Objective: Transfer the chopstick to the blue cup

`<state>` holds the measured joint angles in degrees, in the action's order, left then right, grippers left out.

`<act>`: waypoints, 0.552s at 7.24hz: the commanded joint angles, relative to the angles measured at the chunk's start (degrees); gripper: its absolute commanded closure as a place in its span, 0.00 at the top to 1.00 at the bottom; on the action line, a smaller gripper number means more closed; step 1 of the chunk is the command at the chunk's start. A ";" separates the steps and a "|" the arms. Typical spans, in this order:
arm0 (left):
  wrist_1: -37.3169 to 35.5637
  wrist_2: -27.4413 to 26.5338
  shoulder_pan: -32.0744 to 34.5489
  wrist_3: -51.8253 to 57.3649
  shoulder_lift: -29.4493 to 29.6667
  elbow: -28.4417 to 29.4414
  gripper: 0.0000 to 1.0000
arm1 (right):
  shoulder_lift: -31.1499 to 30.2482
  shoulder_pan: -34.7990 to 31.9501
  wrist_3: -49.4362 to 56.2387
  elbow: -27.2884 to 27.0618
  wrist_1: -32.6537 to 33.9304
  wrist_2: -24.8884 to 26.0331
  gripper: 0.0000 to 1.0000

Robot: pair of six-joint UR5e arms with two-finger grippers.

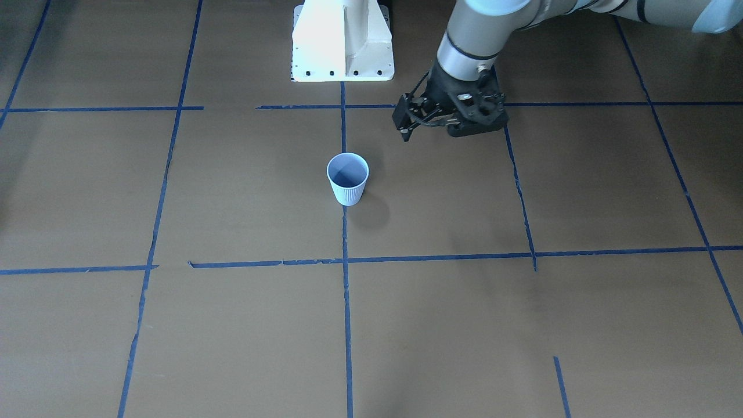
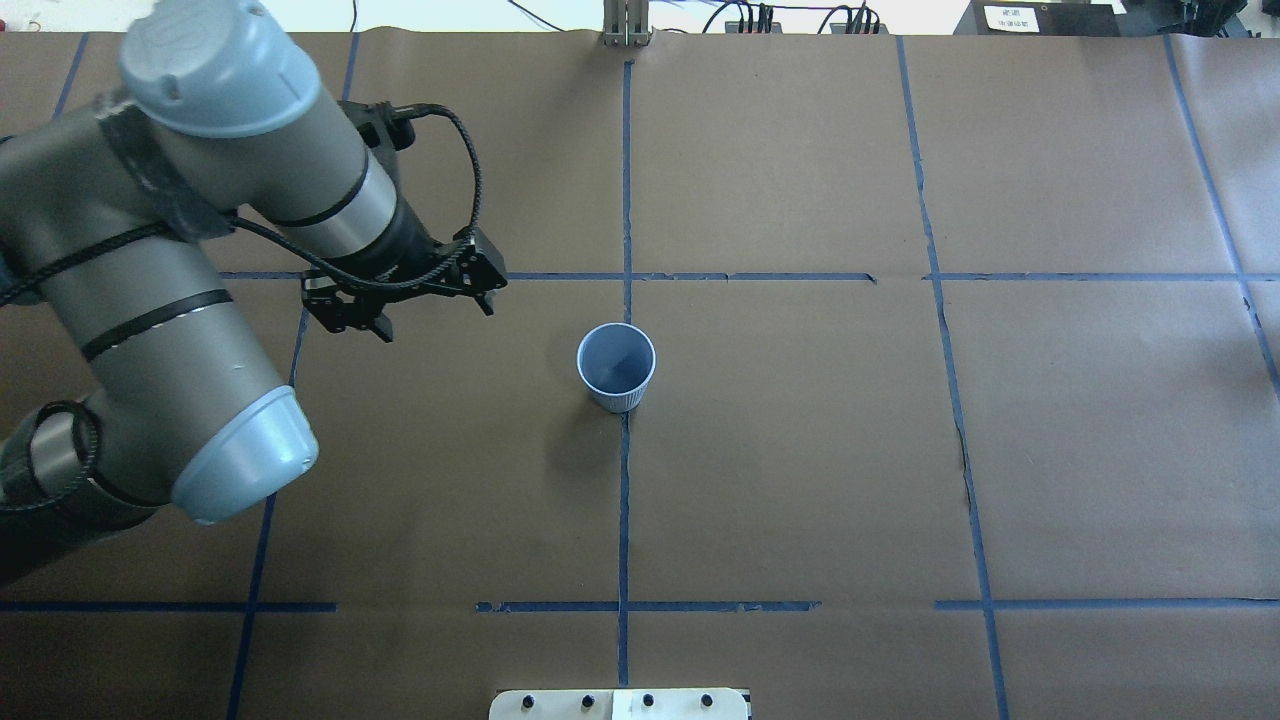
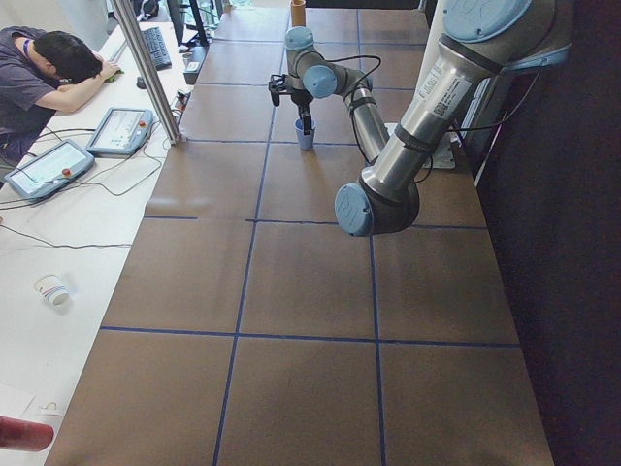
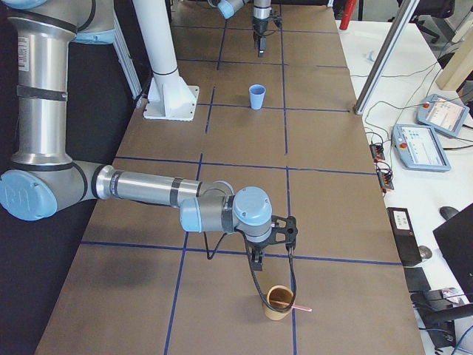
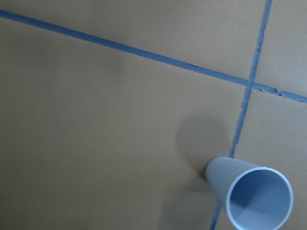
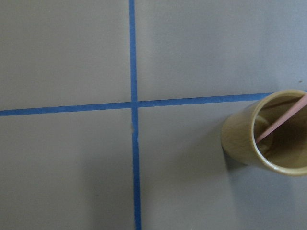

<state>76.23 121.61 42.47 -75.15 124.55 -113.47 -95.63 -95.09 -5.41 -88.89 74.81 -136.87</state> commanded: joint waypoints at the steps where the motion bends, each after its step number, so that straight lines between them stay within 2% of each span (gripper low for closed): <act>1: -1.17 0.47 3.05 1.06 -6.40 -6.22 1.00 | 4.54 -1.50 -0.13 9.66 -8.18 3.34 1.00; 3: -4.31 0.47 4.47 1.50 -7.57 -9.39 1.00 | 10.88 -3.25 -0.91 16.88 -8.19 4.06 1.00; 4: -6.51 0.47 4.47 3.15 -7.65 -10.80 1.00 | 11.33 -3.26 -1.96 17.69 -8.19 4.15 1.00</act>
<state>72.22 122.07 46.70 -73.39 117.25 -122.40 -86.04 -97.97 -6.38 -73.58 66.76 -133.00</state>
